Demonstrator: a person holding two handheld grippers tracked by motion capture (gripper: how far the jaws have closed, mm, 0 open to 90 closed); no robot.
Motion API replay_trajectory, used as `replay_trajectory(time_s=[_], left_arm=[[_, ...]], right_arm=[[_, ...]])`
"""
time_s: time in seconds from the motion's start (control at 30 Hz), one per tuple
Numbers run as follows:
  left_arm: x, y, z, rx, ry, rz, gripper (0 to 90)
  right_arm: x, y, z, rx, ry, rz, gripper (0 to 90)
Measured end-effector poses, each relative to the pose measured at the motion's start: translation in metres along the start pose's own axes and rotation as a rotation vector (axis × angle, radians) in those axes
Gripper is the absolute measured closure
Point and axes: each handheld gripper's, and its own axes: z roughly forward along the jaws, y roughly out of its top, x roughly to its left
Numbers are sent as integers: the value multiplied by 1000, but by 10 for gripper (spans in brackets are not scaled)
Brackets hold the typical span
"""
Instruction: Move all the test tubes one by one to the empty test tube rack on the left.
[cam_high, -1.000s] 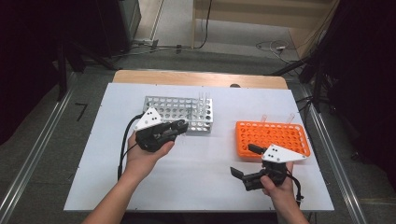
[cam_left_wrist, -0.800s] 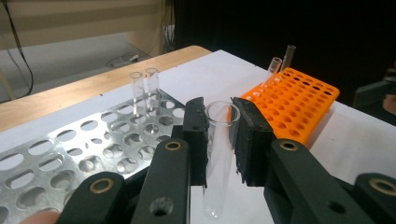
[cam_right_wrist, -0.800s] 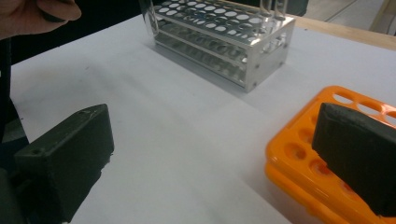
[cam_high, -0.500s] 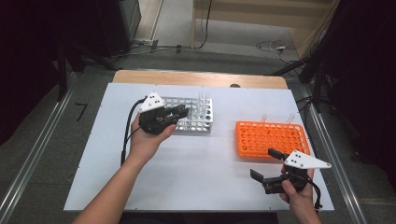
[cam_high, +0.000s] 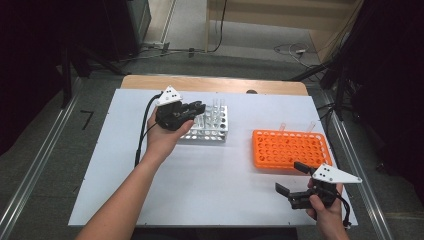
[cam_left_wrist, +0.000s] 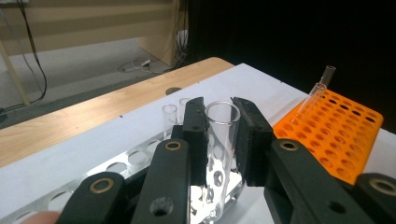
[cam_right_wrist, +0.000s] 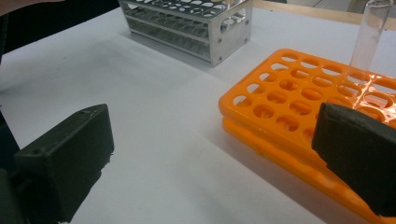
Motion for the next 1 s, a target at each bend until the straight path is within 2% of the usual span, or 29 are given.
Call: replay_trajectory(time_s=[0.13, 0.37, 0.73, 1.0], left_arm=[[5, 4, 7, -17, -11, -23, 760], [13, 10, 21, -20, 11, -37, 761], [29, 19, 43, -38, 55, -92, 760], [33, 20, 61, -17, 104, -77, 761]], right_arm=[[-2, -1, 0, -4, -5, 0, 0], [-3, -3, 2, 3, -5, 3, 0], [-5, -4, 1, 3, -10, 12, 0], [-7, -4, 0, 2, -11, 17, 0]])
